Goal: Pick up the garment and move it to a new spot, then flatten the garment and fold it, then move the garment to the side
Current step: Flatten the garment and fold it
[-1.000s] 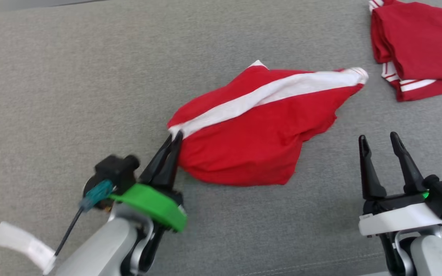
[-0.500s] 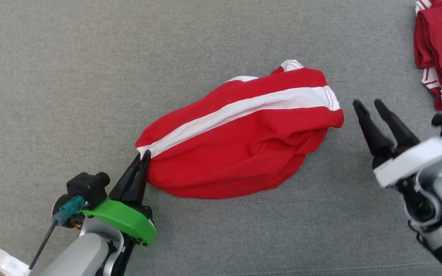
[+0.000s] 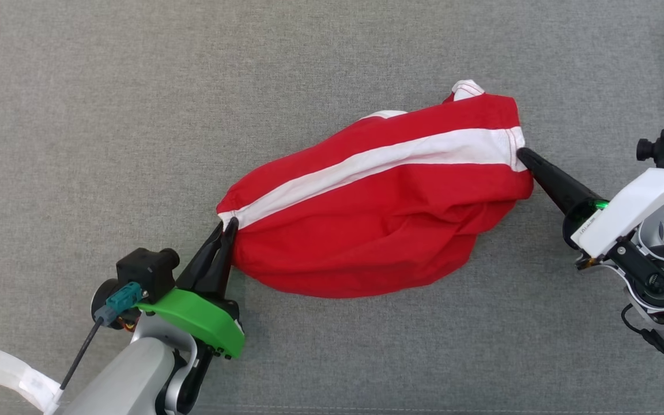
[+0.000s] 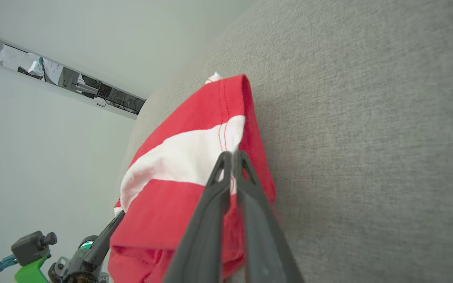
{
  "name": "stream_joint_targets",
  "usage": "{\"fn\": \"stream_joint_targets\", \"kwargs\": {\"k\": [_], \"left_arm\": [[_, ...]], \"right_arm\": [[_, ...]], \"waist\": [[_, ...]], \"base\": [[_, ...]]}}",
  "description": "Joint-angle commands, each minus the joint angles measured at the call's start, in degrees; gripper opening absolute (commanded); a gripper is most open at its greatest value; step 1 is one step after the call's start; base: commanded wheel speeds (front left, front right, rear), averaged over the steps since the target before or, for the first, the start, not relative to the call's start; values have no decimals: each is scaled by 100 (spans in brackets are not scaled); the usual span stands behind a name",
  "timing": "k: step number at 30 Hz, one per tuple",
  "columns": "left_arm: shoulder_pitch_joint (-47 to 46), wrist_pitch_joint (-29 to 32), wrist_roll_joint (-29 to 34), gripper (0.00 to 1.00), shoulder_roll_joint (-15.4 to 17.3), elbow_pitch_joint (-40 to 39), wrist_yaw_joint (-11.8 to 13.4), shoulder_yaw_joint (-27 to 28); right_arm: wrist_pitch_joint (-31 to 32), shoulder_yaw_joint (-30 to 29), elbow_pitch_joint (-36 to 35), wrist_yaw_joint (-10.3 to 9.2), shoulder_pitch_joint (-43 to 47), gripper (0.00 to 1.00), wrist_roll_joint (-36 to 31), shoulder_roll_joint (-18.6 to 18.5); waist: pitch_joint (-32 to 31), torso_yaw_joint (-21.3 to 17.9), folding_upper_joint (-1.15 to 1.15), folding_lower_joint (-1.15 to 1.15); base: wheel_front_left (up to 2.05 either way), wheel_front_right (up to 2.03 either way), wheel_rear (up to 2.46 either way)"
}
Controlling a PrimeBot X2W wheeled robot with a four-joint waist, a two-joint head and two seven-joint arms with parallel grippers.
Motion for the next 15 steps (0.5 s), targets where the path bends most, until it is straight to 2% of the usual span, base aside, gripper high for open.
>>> {"fn": "stream_joint_targets", "kwargs": {"k": [1, 10, 13, 15], "left_arm": [[-86, -23, 59, 0, 11, 29, -27, 45], [-386, -25, 419, 0, 161, -453, -156, 300], [-826, 125, 400, 0, 312, -859, -329, 422], [-1240, 381, 278, 0, 391, -1107, -496, 506]], "right_arm": [[-29, 49, -63, 1, -88, 0, 12, -65], [-806, -217, -662, 1, -239, 0, 128, -513], [-1075, -507, -904, 1, -449, 0, 206, -748], [-1204, -641, -915, 1, -699, 0, 26, -950]], "waist": [[-11, -5, 0, 0], [-208, -189, 0, 0], [-238, -324, 0, 0], [-214, -412, 0, 0]], "base": [[0, 0, 0], [0, 0, 0], [0, 0, 0], [0, 0, 0]]}}
